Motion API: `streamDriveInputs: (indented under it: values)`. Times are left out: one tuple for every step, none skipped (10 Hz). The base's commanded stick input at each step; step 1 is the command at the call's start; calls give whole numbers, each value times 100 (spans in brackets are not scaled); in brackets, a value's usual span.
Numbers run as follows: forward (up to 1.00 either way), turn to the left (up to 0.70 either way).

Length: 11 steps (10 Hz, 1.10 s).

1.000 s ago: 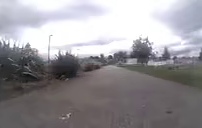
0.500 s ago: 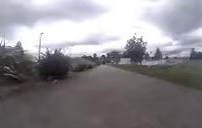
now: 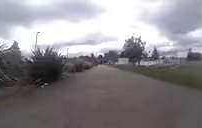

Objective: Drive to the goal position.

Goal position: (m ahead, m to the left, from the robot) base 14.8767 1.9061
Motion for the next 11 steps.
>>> streamDriveInputs:
  values:
    - [100,-15]
    - [100,-23]
    - [100,0]
    - [100,0]
    - [100,0]
    - [100,0]
    - [100,-7]
    - [100,-15]
    - [100,-22]
    - [100,-27]
    - [100,-27]
